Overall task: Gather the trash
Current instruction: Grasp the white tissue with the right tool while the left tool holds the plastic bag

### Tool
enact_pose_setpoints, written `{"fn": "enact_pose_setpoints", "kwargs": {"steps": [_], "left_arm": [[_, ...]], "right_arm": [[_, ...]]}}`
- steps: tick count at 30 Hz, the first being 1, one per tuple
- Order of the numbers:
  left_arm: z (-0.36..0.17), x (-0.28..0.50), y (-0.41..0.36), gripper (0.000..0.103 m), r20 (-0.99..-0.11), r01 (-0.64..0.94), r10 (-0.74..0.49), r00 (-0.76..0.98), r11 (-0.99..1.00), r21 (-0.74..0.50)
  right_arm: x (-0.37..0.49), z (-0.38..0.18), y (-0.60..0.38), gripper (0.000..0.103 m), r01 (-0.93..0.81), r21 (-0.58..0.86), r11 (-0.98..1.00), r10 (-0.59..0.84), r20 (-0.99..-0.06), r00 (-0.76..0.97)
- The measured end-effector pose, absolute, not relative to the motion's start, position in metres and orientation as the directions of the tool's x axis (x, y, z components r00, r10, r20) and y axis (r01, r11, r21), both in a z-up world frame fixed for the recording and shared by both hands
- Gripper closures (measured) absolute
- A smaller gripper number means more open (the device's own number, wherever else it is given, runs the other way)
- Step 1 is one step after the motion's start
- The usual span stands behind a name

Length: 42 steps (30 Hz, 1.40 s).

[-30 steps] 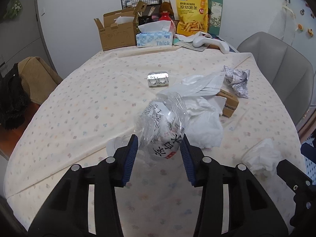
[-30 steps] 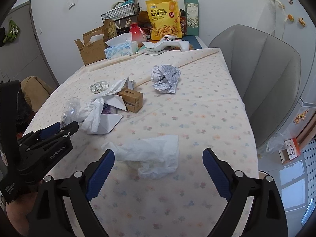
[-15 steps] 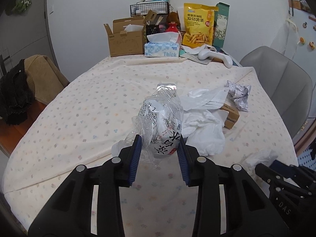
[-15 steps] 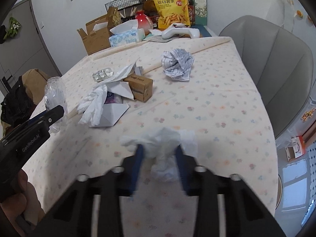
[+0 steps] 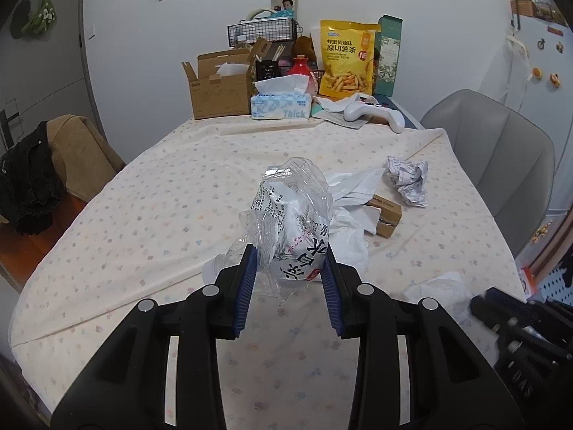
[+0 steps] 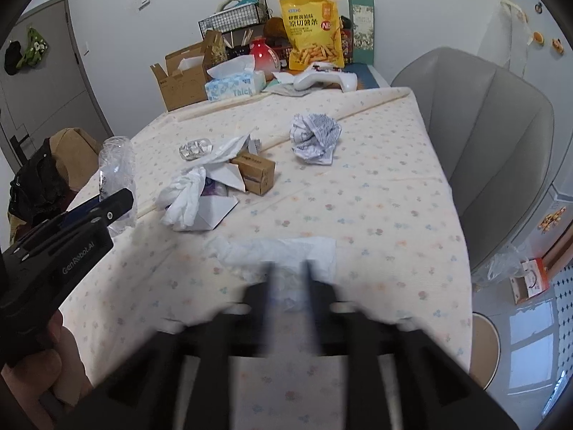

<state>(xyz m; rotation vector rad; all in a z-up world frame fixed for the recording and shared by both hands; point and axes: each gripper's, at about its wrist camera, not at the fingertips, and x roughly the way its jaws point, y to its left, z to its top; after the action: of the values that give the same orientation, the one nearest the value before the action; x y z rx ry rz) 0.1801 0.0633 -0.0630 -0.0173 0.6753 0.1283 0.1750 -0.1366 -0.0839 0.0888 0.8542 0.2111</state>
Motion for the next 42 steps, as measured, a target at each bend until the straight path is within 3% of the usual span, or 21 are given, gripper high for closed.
{"fn": "enact_pose_setpoints", "kwargs": {"steps": [1,7,12,16,19,21,23,42], "left_arm": [[-0.063,0.18,0.065,0.067,-0.625,-0.131,0.119,0.772,0.991,0.027],[-0.07,0.185,0.075,0.067,-0.637,-0.161,0.156,0.755,0.986,0.052],[-0.077,0.195,0.079,0.067,-0.649,-0.174,0.191,0.736,0.981,0.091],[-0.082,0.203,0.082,0.067,-0.66,-0.178,0.198,0.724,0.979,0.098],[-0.084,0.208,0.081,0.067,-0.665,-0.176,0.197,0.72,0.979,0.1],[-0.086,0.211,0.079,0.067,-0.67,-0.171,0.194,0.717,0.98,0.101],[-0.088,0.213,0.077,0.067,-0.673,-0.166,0.188,0.715,0.981,0.098],[-0.04,0.178,0.022,0.067,-0.603,-0.074,0.072,0.795,0.997,0.021]], "right_arm": [[0.173,-0.082,-0.137,0.021,-0.144,0.165,0.976,0.218,-0.724,0.654],[0.182,-0.084,-0.123,0.023,-0.159,0.129,0.979,0.203,-0.725,0.658],[0.197,-0.092,-0.112,0.016,-0.158,0.119,0.98,0.194,-0.736,0.649],[0.206,-0.101,-0.107,0.016,-0.156,0.11,0.982,0.185,-0.75,0.635],[0.213,-0.11,-0.107,0.034,-0.153,0.108,0.982,0.18,-0.769,0.614],[0.217,-0.118,-0.109,0.071,-0.155,0.122,0.98,0.191,-0.788,0.585],[0.217,-0.12,-0.111,0.084,-0.158,0.138,0.978,0.205,-0.787,0.582],[0.163,-0.055,-0.165,0.087,-0.112,0.146,0.983,0.182,-0.671,0.718]]}}
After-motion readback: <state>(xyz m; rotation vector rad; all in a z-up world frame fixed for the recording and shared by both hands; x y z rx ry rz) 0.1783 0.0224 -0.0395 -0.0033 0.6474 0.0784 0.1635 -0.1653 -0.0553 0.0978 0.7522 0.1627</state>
